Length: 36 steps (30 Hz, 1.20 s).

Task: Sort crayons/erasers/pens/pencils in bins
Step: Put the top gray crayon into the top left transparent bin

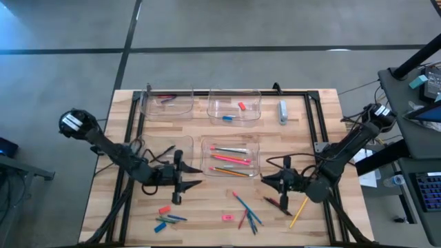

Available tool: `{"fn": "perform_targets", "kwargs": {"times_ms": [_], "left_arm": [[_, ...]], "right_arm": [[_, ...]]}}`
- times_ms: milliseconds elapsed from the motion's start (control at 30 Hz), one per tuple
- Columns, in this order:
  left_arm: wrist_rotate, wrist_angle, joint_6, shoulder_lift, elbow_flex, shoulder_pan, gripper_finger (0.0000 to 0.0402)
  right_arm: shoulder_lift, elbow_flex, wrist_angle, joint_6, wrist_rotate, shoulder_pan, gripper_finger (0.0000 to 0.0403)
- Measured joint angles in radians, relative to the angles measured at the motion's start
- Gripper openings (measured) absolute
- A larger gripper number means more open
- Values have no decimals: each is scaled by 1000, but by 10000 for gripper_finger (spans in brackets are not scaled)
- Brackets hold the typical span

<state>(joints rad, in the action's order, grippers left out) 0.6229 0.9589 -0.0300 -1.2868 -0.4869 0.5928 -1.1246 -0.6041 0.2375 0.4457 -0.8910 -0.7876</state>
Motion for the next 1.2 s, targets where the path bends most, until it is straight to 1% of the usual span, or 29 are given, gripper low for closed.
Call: {"fn": "perform_targets", "kwargs": {"times_ms": [267, 400, 467, 633, 733, 867, 933, 1000, 1200], "left_arm": [[-9, 1, -46, -65, -73, -27, 145], [-8, 3, -71, -107, -113, -53, 145], [-7, 2, -71, -135, -130, -62, 145], [-11, 2, -71, -218, -201, -75, 145], [-30, -1, -69, -258, -243, -78, 145], [-42, -10, -67, -280, -282, -81, 146], [-70, -53, -65, -280, -288, -82, 154], [-78, -91, -67, -277, -291, -83, 170], [-79, -93, -69, -276, -304, -83, 233]], "right_arm": [[-102, 0, 257, -199, 0, 56, 18], [-149, 0, 364, -259, 6, 78, 18], [-168, 0, 403, -265, 24, 92, 18], [-211, -25, 431, -268, 84, 129, 18], [-247, -66, 426, -302, 89, 148, 18], [-302, -133, 425, -361, 146, 170, 18], [-327, -162, 425, -377, 156, 174, 18], [-349, -186, 424, -386, 155, 174, 18], [-402, -245, 410, -378, 158, 179, 18]]}}
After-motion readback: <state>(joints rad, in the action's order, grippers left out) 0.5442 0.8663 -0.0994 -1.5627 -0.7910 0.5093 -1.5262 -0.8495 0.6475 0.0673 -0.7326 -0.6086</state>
